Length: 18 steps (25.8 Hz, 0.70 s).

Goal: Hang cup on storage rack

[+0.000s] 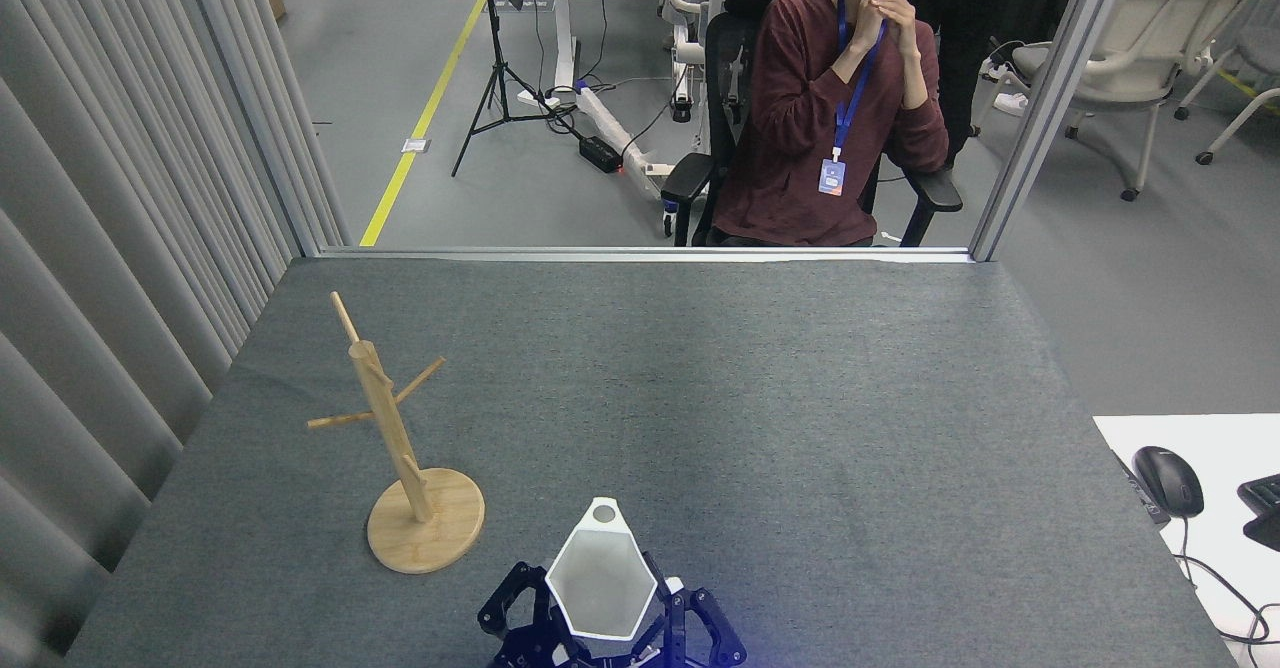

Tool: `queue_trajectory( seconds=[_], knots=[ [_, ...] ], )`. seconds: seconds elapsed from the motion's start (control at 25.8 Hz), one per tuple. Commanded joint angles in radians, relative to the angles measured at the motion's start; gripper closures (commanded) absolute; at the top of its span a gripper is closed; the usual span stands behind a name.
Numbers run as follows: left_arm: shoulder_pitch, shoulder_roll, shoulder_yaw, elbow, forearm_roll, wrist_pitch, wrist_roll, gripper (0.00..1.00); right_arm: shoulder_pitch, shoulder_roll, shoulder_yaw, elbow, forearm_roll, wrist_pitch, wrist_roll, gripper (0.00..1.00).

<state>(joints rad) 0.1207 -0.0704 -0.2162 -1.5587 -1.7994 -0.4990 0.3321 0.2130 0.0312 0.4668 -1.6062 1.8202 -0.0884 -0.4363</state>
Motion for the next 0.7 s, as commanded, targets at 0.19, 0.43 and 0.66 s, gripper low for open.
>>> queue_trajectory(
  seconds=[0.19, 0.43, 0.66],
  knots=[
    [-0.001, 0.000, 0.000, 0.000, -0.023, 0.007, 0.008, 0.55, 0.003, -0.002, 0.003, 0.002, 0.005, 0.002, -0.002, 0.50],
    [-0.001, 0.000, 0.000, 0.000, -0.035, 0.007, 0.045, 0.68, 0.003, -0.002, -0.005, 0.002, 0.004, 0.004, -0.002, 0.28],
    [-0.001, -0.003, 0.001, 0.003, -0.035, 0.007, 0.045, 0.68, 0.003, -0.002, -0.010, -0.008, 0.001, 0.002, -0.006, 0.01]
  ],
)
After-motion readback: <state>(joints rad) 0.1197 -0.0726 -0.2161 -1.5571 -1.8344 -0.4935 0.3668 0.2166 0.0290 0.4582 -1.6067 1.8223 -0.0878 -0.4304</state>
